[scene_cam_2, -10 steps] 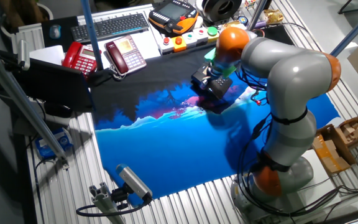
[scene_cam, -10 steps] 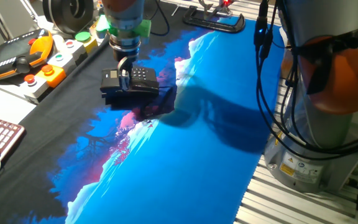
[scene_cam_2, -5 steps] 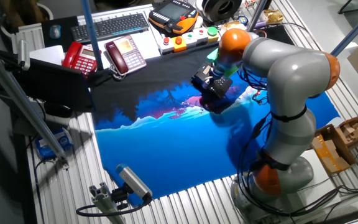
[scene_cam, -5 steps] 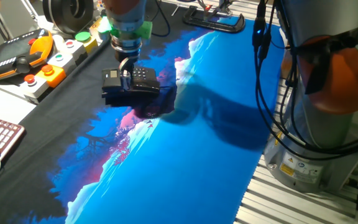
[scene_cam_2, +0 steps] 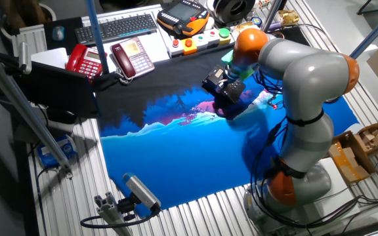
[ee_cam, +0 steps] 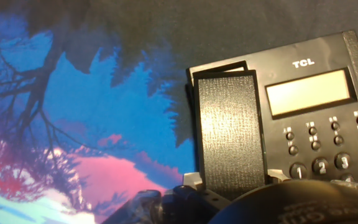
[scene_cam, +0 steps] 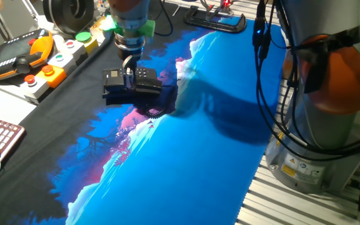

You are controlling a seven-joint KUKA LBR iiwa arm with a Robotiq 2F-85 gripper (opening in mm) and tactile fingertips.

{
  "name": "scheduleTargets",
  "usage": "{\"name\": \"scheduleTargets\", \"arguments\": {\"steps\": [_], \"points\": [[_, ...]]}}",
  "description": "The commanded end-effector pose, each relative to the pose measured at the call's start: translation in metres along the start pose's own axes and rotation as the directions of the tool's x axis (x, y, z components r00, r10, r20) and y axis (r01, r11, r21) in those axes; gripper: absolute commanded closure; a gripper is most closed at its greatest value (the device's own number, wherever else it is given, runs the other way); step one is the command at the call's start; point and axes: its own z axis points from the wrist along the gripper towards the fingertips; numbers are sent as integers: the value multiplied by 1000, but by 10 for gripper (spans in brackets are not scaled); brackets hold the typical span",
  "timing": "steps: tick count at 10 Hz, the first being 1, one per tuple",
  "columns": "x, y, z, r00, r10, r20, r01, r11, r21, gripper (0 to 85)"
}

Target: Place the handset of the telephone on the corresponding phone cradle

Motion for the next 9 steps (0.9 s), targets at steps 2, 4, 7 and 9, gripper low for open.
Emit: {"name": "scheduleTargets", "arguments": {"steps": [2,4,7,9], "points": [[0,1,0,1000,0,-5,0,1000,0,843],[1,1,-3,1000,-1,-4,1,1000,7,843],[0,1,-2,1000,-1,-3,1,1000,11,843],[0,1,-2,1000,-2,-4,2,1000,12,843]]}}
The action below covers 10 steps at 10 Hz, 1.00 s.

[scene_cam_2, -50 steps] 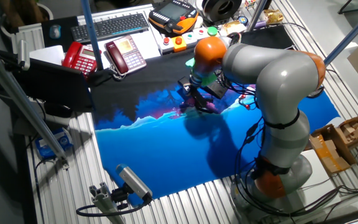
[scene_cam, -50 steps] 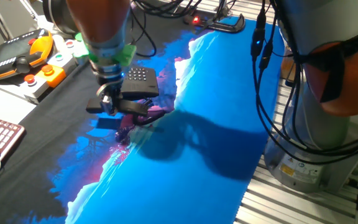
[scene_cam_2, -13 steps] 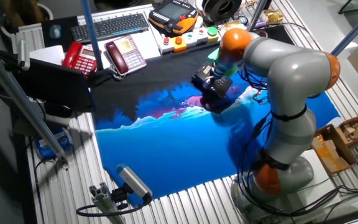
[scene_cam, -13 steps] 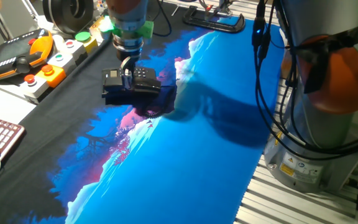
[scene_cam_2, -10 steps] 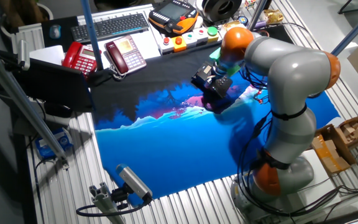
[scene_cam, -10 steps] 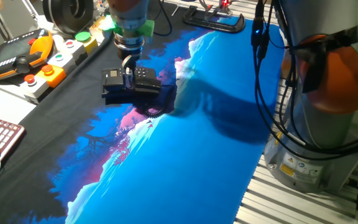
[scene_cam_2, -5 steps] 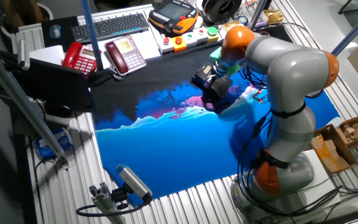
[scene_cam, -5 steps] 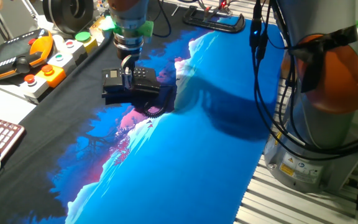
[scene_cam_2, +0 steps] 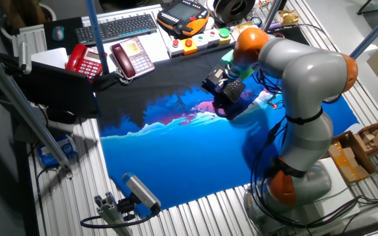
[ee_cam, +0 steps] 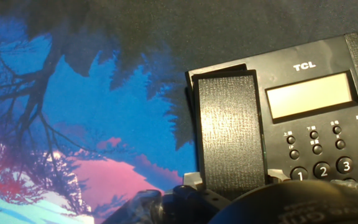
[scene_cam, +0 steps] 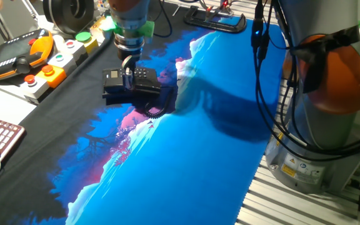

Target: Place the handset of the telephone on the corresponding phone cradle

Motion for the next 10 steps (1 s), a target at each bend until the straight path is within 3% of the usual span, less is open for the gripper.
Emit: {"name": "scheduleTargets", "arguments": {"steps": [1,6,9,10], "points": [[0,0,0,1000,0,-1,0,1000,1,843],[0,0,0,997,69,-33,-68,998,16,843],[0,0,0,999,29,-35,-28,999,42,843],[0,0,0,999,11,-32,-10,1000,28,843]]}}
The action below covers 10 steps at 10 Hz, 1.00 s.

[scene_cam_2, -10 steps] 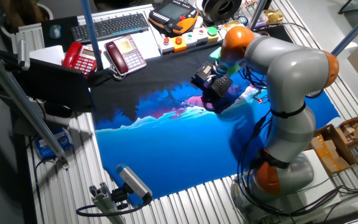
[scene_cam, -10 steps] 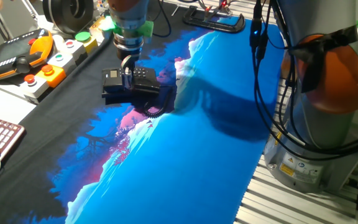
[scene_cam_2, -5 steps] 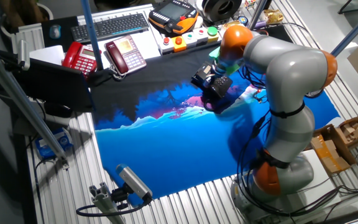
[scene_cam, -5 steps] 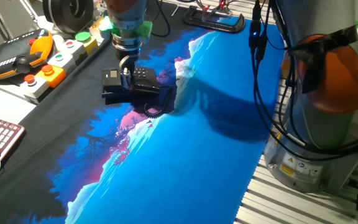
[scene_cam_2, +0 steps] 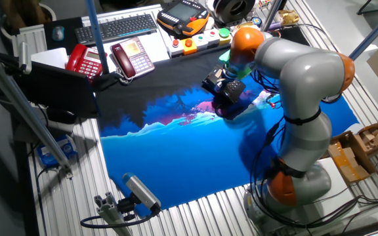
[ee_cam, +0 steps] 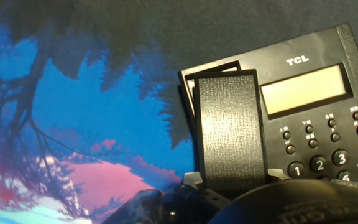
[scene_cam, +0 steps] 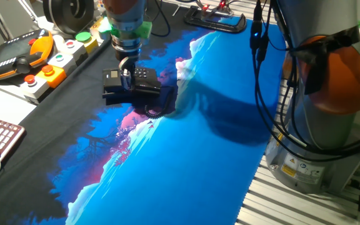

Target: Place the handset of the telephone on the corresponding phone cradle

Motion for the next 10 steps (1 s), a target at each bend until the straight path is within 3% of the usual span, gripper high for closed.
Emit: {"name": "scheduleTargets", "arguments": {"steps": [1,2,7,10], "points": [[0,0,0,1000,-11,2,11,1000,1,843],[0,0,0,1000,-9,3,9,1000,-12,843],[0,0,0,1000,-10,8,10,1000,-3,843],[0,0,0,1000,-8,12,8,1000,-17,843]]}}
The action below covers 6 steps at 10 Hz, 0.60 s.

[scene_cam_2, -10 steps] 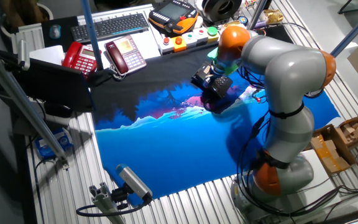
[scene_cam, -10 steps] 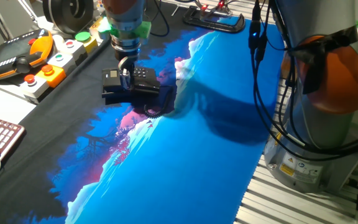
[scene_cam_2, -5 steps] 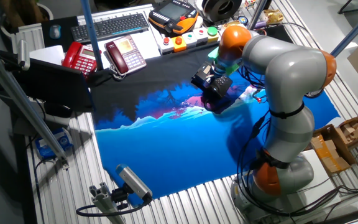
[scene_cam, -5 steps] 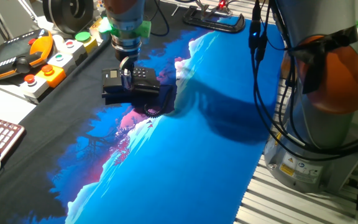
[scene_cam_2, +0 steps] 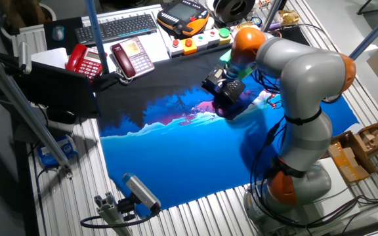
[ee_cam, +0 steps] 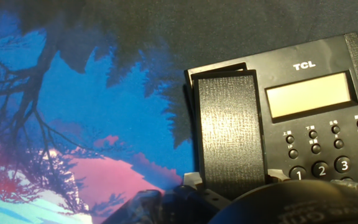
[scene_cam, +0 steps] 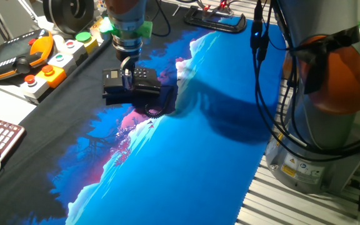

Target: Place the handset of the telephone on the corresponding phone cradle

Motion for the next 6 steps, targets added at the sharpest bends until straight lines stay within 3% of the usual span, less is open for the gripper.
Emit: {"name": "scheduleTargets", "arguments": {"steps": [1,6], "points": [[0,0,0,1000,1,3,-1,1000,-6,843],[-1,-1,-1,1000,2,11,-2,1000,-17,843]]}}
